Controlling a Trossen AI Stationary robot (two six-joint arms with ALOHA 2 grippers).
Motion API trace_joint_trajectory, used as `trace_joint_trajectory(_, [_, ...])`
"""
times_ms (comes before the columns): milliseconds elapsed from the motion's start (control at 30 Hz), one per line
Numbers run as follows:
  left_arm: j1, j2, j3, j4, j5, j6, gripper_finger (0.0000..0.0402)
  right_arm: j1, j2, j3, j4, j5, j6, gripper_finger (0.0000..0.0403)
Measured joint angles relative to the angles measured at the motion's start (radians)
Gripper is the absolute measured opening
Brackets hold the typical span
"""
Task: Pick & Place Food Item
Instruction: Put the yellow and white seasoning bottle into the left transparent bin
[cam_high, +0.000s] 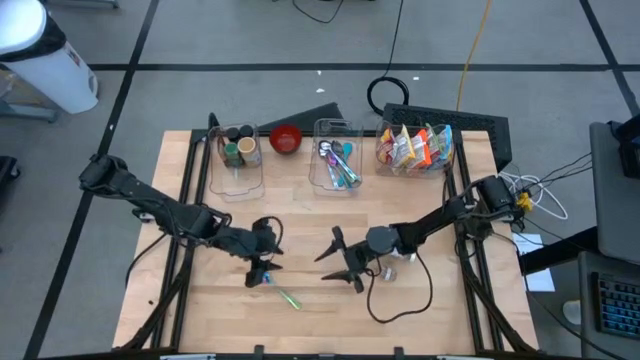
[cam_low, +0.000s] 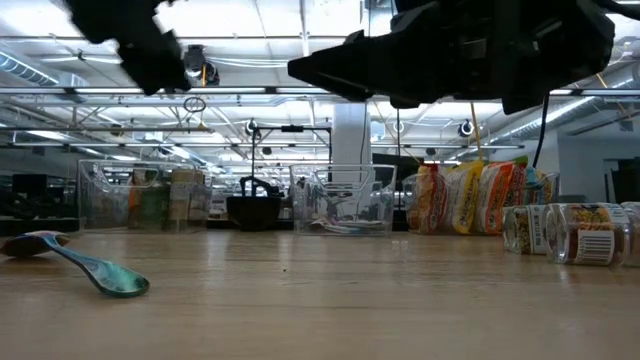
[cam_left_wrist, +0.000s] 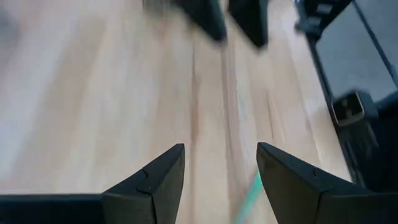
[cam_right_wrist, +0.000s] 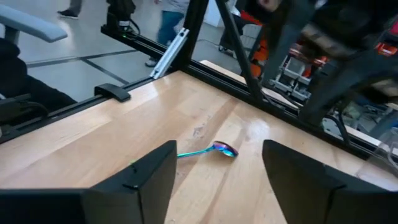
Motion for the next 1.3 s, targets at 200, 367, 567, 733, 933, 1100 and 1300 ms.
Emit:
trace_joint_trajectory(200, [-0.081, 0.0, 0.0, -0.164, 0.038, -0.257, 0.0209, -0.009, 0.0, 0.0, -0.003, -0.002, -0.001, 0.0253])
trace_joint_trajectory(367, [-0.172, 0.0, 0.0, -0.146, -0.013, -0.354, 0.0209, -0.009, 0.0, 0.0, -0.003, -0.002, -0.002, 0.0251])
trace_joint_trajectory(567, [-0.253, 0.0, 0.0, -0.11, -0.124, -0.392, 0.0209, -0.009, -0.001, 0.0, -0.018, -0.002, 0.008, 0.0245])
trace_joint_trajectory(733, [-0.286, 0.008, 0.0, -0.075, -0.175, -0.41, 0.0209, 0.015, -0.081, 0.0, -0.224, 0.143, -0.009, 0.0244])
trace_joint_trajectory(933, [-0.289, 0.022, 0.0, -0.063, -0.185, -0.381, 0.0209, 0.101, -0.256, 0.0, -0.6, 0.336, 0.096, 0.0243])
trace_joint_trajectory(1100, [-0.282, 0.022, 0.0, -0.062, -0.211, -0.338, 0.0209, 0.175, -0.374, 0.0, -0.86, 0.341, 0.349, 0.0242])
trace_joint_trajectory(1300, [-0.261, 0.022, 0.0, -0.062, -0.226, -0.265, 0.0209, 0.259, -0.41, 0.0, -0.99, 0.444, 0.532, 0.0242])
